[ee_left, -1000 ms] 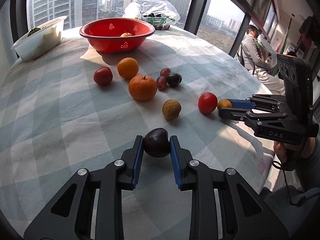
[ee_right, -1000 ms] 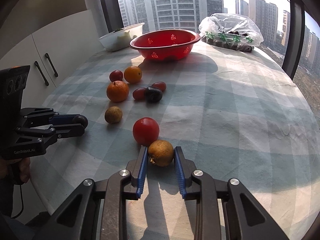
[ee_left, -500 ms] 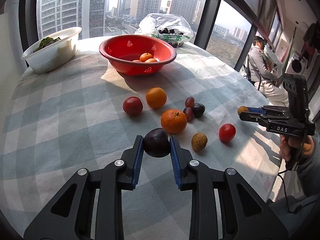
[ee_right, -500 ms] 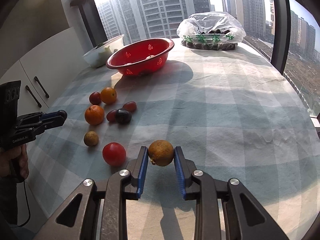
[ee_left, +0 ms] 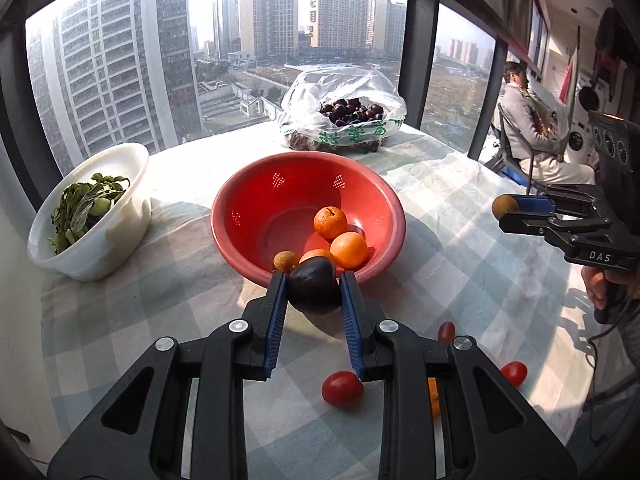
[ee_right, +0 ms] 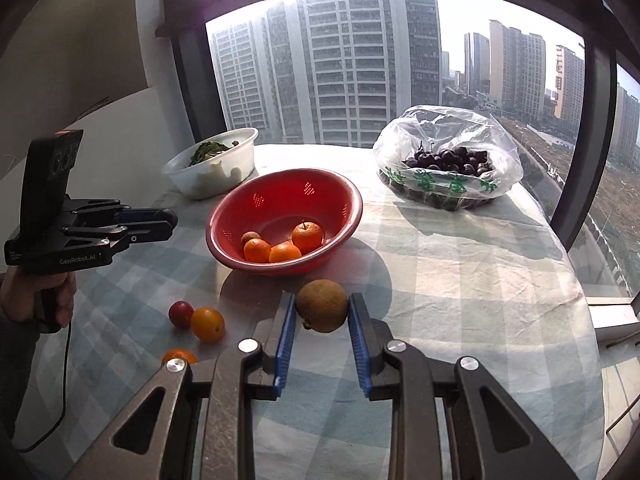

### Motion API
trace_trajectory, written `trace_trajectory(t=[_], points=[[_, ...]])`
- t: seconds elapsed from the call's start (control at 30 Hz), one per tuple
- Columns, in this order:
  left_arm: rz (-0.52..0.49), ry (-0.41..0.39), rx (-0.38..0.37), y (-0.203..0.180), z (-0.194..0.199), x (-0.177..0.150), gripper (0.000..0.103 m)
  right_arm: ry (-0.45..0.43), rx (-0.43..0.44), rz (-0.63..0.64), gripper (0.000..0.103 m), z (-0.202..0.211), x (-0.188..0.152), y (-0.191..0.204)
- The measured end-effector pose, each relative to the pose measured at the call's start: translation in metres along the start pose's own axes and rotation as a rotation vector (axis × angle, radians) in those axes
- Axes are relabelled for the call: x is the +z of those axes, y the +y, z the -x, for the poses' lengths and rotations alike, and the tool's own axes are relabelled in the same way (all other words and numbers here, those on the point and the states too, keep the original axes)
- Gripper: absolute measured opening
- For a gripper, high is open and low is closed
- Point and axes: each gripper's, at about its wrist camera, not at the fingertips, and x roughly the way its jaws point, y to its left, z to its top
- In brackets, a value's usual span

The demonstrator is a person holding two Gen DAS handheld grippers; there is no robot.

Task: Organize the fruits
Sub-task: 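Carry the plum and pear over the red colander and lower them inside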

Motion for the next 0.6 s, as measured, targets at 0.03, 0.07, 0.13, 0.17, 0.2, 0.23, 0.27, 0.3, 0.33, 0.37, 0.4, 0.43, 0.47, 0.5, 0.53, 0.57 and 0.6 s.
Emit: trace_trajectory(t=[0.03, 0.07, 0.13, 0.17, 0.2, 0.23, 0.27, 0.3, 0.33, 0.37, 0.4, 0.43, 0.47, 0.5, 0.53, 0.57, 0.6], points=[[-0.016, 0.005, -0.002, 0.001, -0.008, 0.008, 0.025, 0.006, 0.013, 0.009, 0.029, -0.008, 0.007, 0.003], [-0.028, 0.014, -0.006, 0.003, -0.017, 0.017, 0.025, 0.015, 0.026, 0.016, 0.029, -0.017, 0.014, 0.005], [-0.044, 0.036, -0.006, 0.005, -0.035, 0.032, 0.025, 0.035, 0.038, 0.033, 0.029, -0.036, 0.026, 0.009], [-0.056, 0.047, -0.007, 0.007, -0.044, 0.039, 0.025, 0.045, 0.040, 0.043, 0.029, -0.045, 0.030, 0.012], [-0.064, 0.058, -0.006, 0.007, -0.054, 0.044, 0.025, 0.056, 0.039, 0.051, 0.029, -0.054, 0.034, 0.015], [-0.070, 0.070, -0.003, 0.009, -0.062, 0.049, 0.025, 0.065, 0.038, 0.058, 0.029, -0.062, 0.038, 0.016], [-0.073, 0.083, -0.003, 0.011, -0.072, 0.053, 0.025, 0.075, 0.039, 0.067, 0.029, -0.069, 0.041, 0.018], [-0.074, 0.097, -0.004, 0.013, -0.081, 0.056, 0.025, 0.087, 0.038, 0.079, 0.029, -0.076, 0.043, 0.020], [-0.075, 0.109, -0.001, 0.014, -0.091, 0.056, 0.025, 0.094, 0.033, 0.086, 0.029, -0.083, 0.046, 0.021], [-0.078, 0.120, -0.002, 0.015, -0.098, 0.057, 0.025, 0.103, 0.030, 0.096, 0.029, -0.089, 0.048, 0.022], [-0.083, 0.133, -0.002, 0.016, -0.106, 0.057, 0.025, 0.121, 0.024, 0.108, 0.029, -0.097, 0.049, 0.024], [-0.085, 0.141, 0.000, 0.017, -0.113, 0.058, 0.025, 0.134, 0.016, 0.114, 0.029, -0.103, 0.050, 0.024], [-0.086, 0.150, 0.000, 0.019, -0.119, 0.057, 0.025, 0.148, 0.009, 0.118, 0.029, -0.110, 0.050, 0.024], [-0.085, 0.159, -0.003, 0.020, -0.125, 0.055, 0.025, 0.161, 0.005, 0.120, 0.029, -0.117, 0.050, 0.024], [-0.089, 0.167, -0.011, 0.021, -0.129, 0.053, 0.025, 0.170, 0.004, 0.121, 0.029, -0.121, 0.050, 0.024], [-0.091, 0.172, -0.010, 0.022, -0.134, 0.053, 0.025, 0.175, 0.004, 0.122, 0.029, -0.125, 0.050, 0.023], [-0.093, 0.178, -0.011, 0.023, -0.138, 0.051, 0.025, 0.182, 0.003, 0.124, 0.029, -0.128, 0.049, 0.023]])
